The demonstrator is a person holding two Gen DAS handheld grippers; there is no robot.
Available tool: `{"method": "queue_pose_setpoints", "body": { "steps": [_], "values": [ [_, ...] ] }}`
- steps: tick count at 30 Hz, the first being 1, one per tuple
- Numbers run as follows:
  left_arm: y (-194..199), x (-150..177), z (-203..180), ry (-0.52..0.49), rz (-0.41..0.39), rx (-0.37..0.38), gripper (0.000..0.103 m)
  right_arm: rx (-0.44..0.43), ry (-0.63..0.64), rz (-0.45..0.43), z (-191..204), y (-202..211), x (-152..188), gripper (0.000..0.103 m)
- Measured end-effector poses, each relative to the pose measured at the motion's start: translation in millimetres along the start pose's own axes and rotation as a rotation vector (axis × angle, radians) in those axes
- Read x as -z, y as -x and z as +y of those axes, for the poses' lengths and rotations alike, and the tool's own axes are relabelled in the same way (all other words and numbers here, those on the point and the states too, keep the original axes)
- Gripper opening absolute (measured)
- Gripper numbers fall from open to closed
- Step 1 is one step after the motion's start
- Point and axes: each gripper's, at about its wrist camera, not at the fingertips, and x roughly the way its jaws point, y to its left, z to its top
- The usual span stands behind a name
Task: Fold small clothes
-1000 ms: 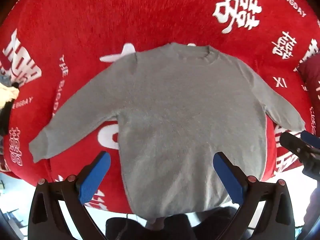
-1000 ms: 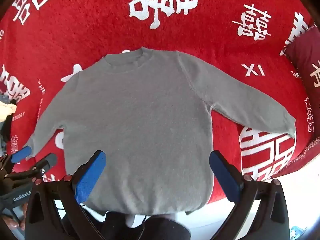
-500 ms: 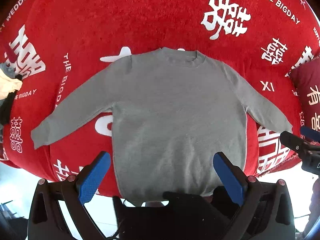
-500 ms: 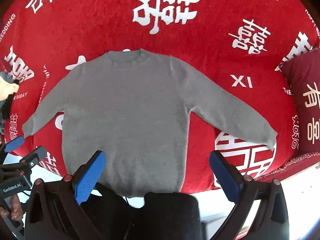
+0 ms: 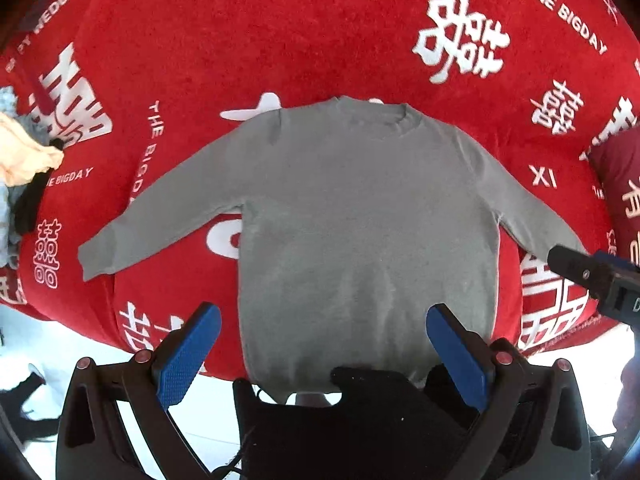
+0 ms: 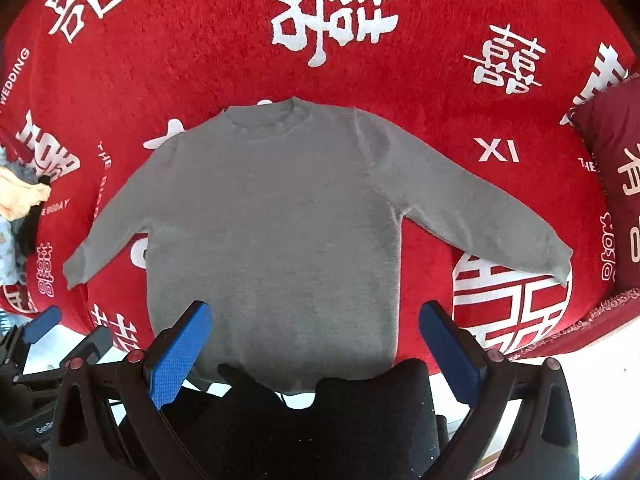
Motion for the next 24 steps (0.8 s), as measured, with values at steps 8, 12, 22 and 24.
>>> {"method": "queue_pose_setpoints", "body": {
  "steps": [8, 12, 22, 24],
  "values": [
    [7.4, -4.7, 13.1, 0.048, -0.037, -0.021, 0.103, 0.005, 0.015, -0.009, 5.2, 3.7, -3.1, 0.103],
    [8.4, -5.6, 11.7, 0.037, -0.041, -0.015, 0.103, 0.014, 0.002, -0.006, 2.6, 3.9, -3.7, 0.103],
    [8.0, -9.8, 4.1, 0.0, -0.043, -0.007, 0.103, 0.03, -0.003, 0.001, 1.9, 5.1, -4.4, 0.103],
    [8.0, -10.8, 3.3, -0.005, -0.044, -0.012, 0.103, 0.03, -0.008, 0.001, 1.2, 5.0, -4.8, 0.103]
  ]
}}
